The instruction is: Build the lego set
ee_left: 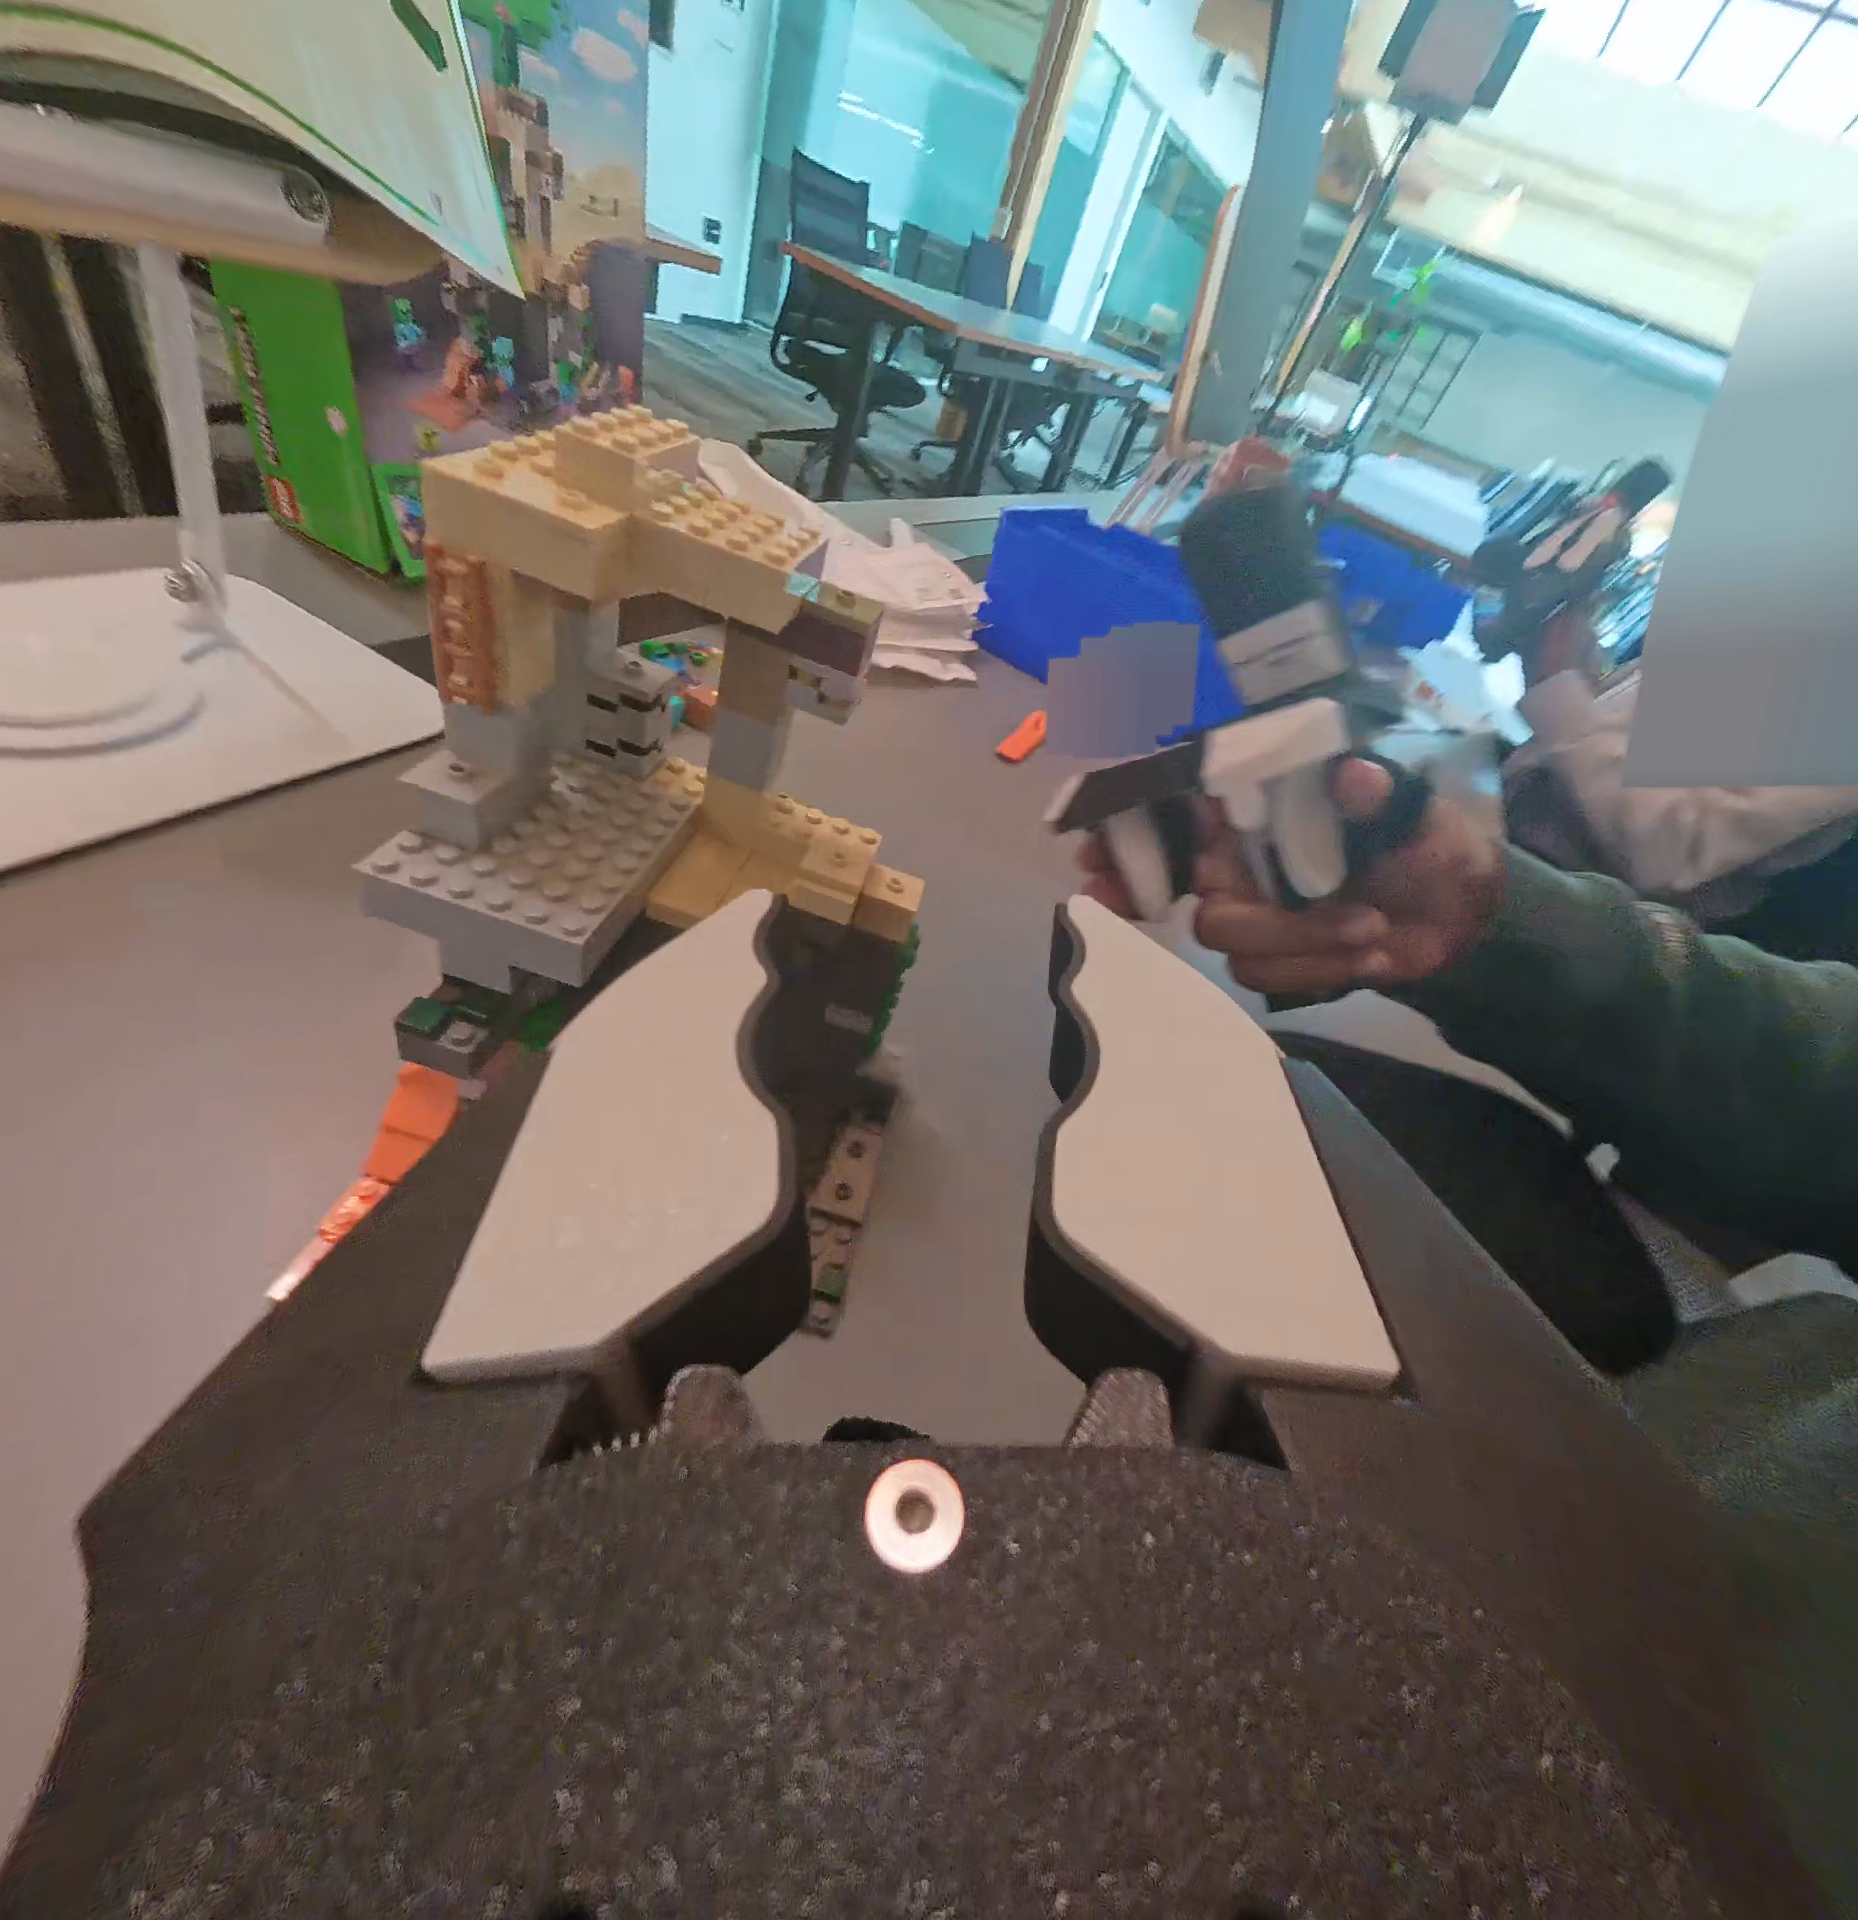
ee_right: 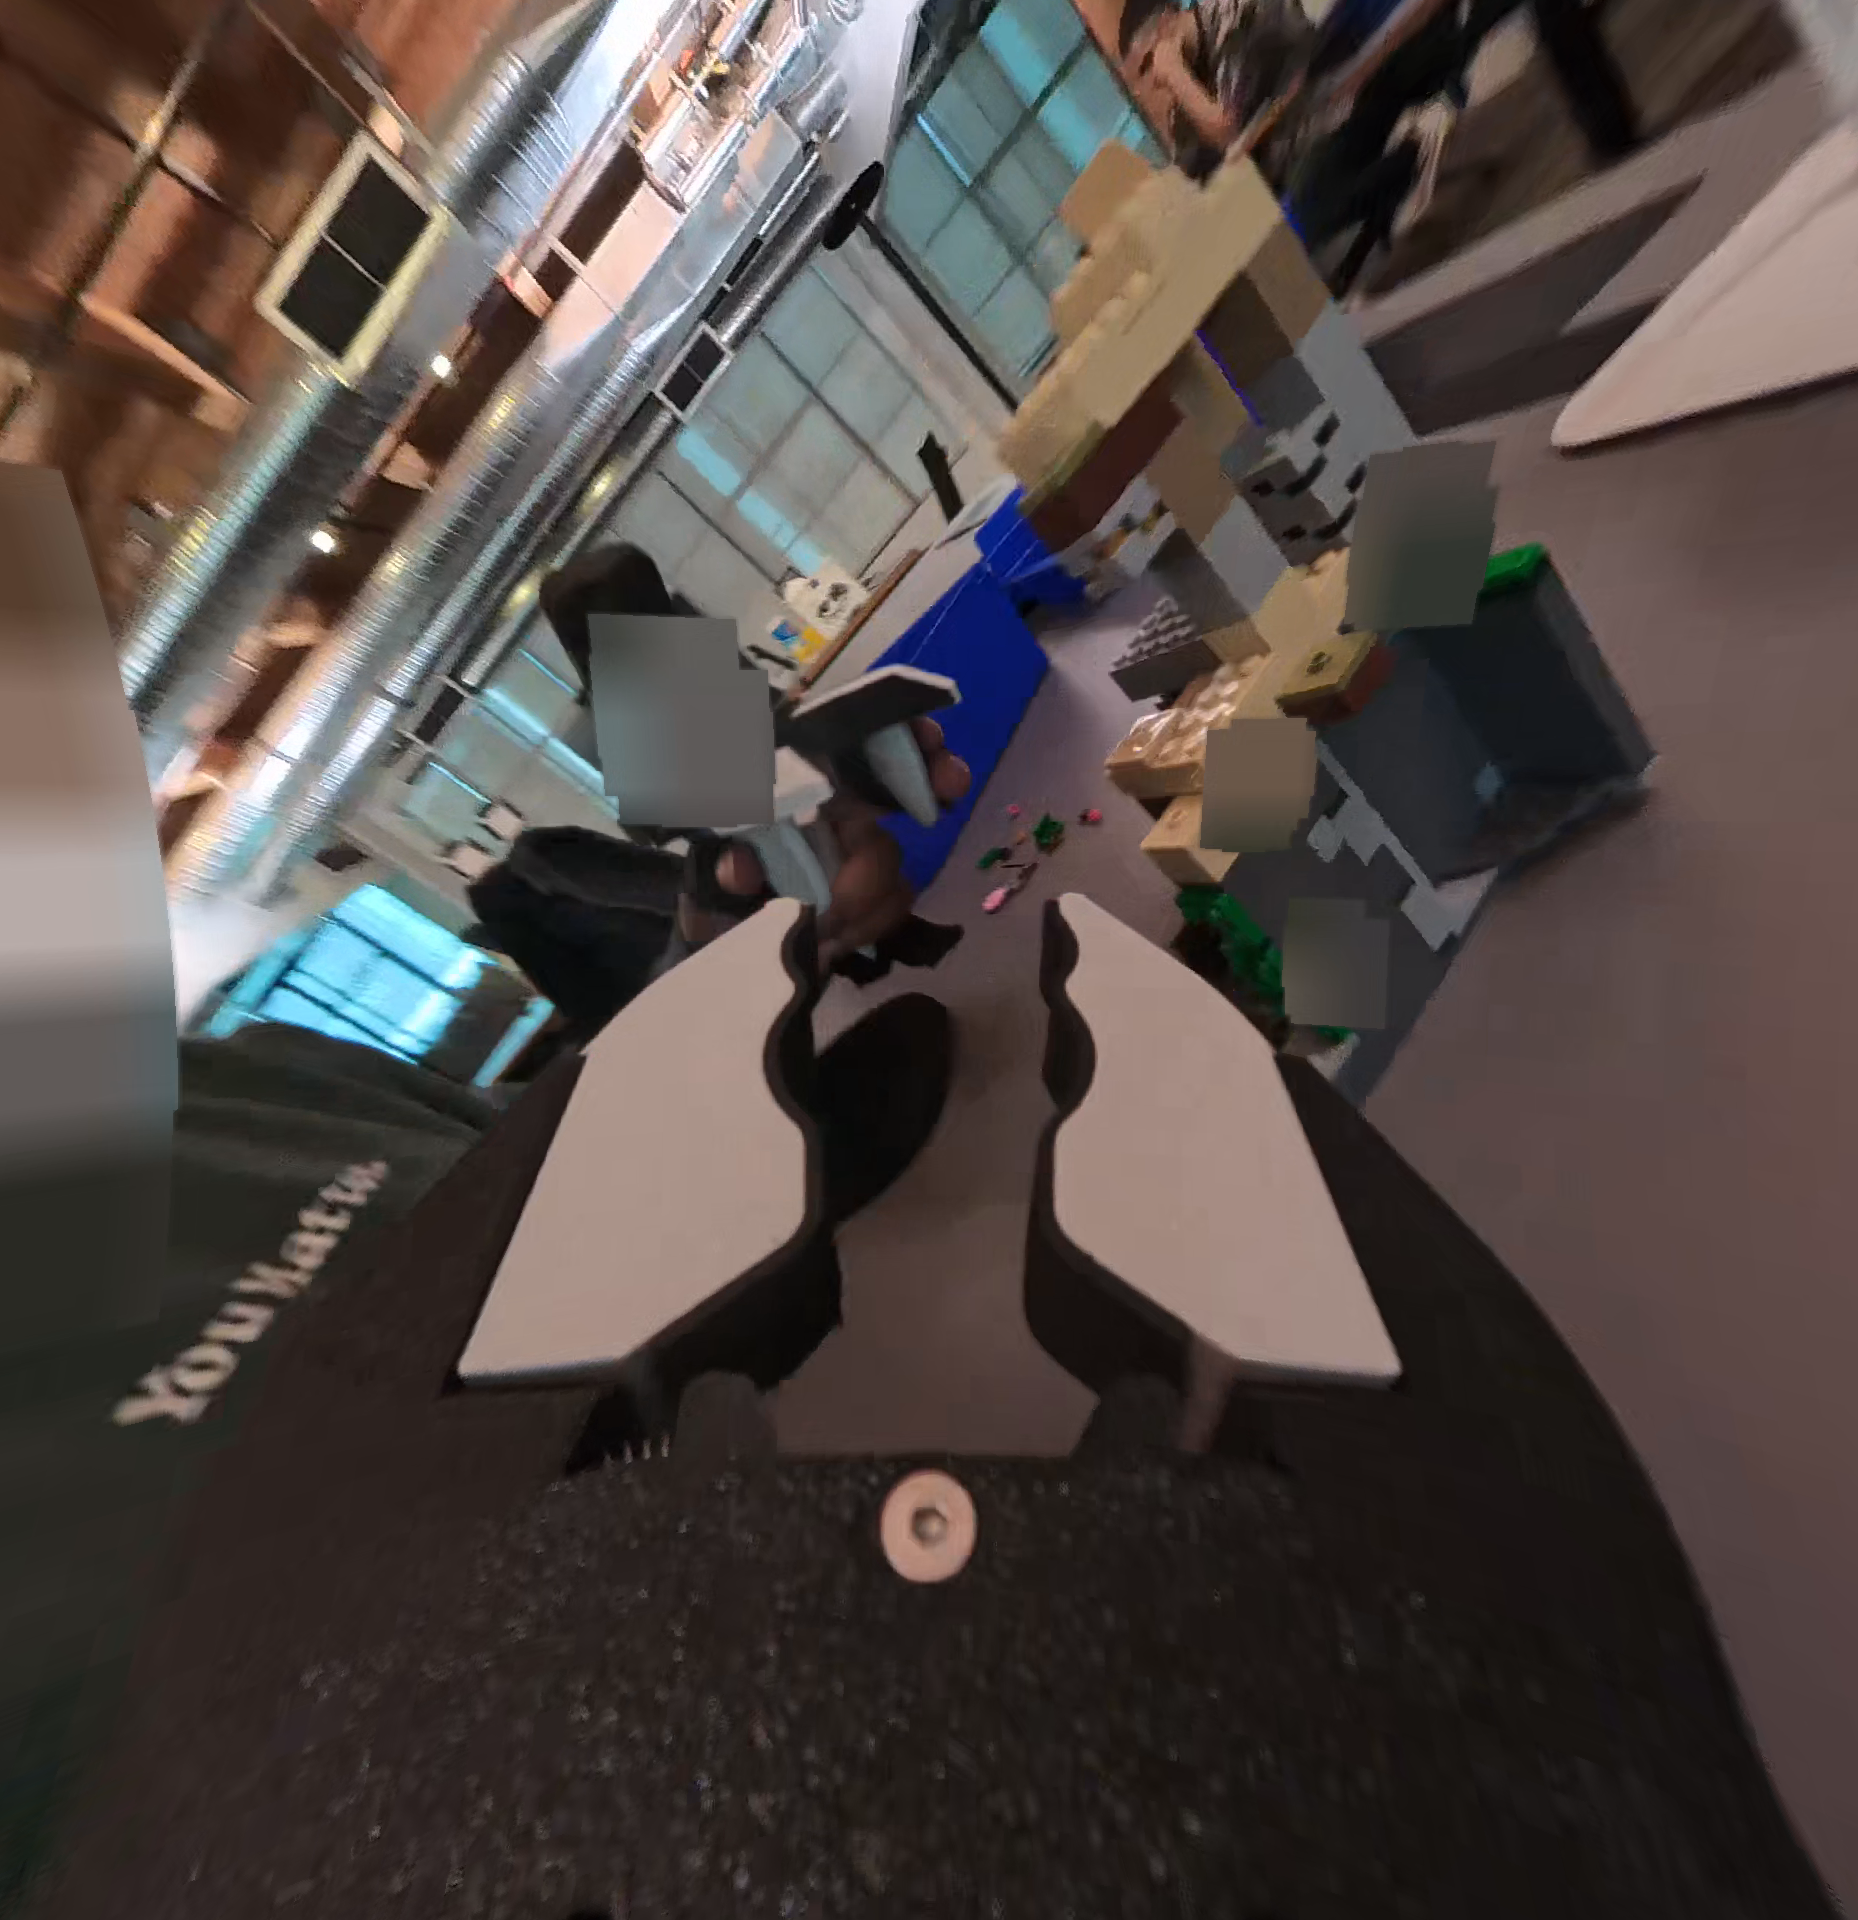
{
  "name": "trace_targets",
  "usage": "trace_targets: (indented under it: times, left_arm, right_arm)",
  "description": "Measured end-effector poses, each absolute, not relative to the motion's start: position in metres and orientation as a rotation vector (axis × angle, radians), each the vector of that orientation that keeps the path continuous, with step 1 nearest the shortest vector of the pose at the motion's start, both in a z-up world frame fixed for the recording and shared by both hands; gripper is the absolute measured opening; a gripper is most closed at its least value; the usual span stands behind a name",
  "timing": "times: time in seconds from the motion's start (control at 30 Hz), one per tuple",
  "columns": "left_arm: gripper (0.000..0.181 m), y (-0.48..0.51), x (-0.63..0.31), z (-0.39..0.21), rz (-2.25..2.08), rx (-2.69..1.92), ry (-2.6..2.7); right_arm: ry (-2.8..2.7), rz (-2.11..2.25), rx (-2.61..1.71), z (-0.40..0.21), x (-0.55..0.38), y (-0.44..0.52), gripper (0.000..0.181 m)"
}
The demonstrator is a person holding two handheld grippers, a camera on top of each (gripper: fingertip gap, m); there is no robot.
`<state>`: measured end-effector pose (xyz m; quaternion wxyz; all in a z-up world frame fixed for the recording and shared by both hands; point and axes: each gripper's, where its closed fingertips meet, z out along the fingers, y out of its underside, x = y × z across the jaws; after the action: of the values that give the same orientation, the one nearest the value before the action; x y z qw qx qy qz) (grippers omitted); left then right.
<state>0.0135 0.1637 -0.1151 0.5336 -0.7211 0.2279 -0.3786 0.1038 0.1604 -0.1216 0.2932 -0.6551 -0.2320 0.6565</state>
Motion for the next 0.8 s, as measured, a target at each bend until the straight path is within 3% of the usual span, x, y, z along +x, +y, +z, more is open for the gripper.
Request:
trace_targets:
  times: [0.37,0.47,0.7,0.8]
  left_arm:
    - [0.047,0.175,0.008,-0.126,-0.616,-1.672,0.632]
    - [0.040,0.171,0.007,-0.126,-0.584,-1.667,0.607]
    - [0.007,0.148,-0.008,-0.106,-0.466,-1.556,0.448]
    - [0.002,0.144,-0.011,-0.106,-0.384,-1.525,0.436]
  right_arm:
    - [-0.732,0.935,-1.473,-0.124,0.157,0.139,0.012]
    - [-0.726,0.801,-1.488,-0.128,0.163,0.148,0.007]
    - [-0.740,0.568,-1.500,-0.136,0.163,0.155,0.000]
    - [-0.771,0.506,-1.517,-0.143,0.157,0.158,0.000]
